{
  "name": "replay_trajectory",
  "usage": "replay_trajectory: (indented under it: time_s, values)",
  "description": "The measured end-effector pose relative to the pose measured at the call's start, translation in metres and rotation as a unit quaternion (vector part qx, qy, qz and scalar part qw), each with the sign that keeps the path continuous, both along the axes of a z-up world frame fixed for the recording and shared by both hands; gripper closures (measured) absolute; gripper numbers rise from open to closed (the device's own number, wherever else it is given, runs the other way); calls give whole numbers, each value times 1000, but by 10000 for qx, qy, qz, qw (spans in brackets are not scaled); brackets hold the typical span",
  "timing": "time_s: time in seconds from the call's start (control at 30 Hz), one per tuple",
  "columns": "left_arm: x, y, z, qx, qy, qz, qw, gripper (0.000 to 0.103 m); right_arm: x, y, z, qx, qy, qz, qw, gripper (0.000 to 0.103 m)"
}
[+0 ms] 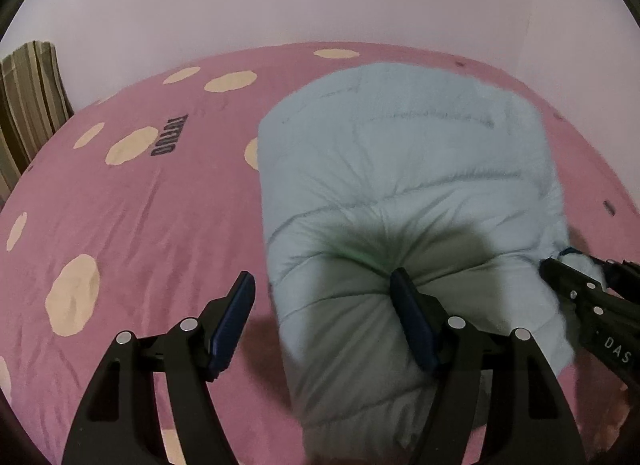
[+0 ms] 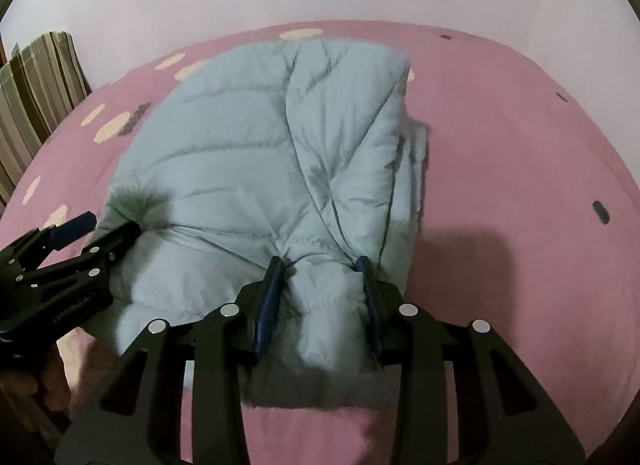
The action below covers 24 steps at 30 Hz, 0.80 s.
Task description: Fold large clothes
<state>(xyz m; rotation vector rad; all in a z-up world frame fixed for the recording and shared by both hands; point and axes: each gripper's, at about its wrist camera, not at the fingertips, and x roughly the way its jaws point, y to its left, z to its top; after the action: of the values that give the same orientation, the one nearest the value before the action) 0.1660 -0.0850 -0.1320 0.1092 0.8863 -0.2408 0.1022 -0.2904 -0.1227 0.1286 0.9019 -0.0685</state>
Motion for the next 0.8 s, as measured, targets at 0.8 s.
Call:
replay_trajectory:
  time_s: [0.8]
  values:
    - [91, -29, 8, 332, 56, 297, 9990, 34, 115, -8, 27, -76, -141, -119, 9998, 67]
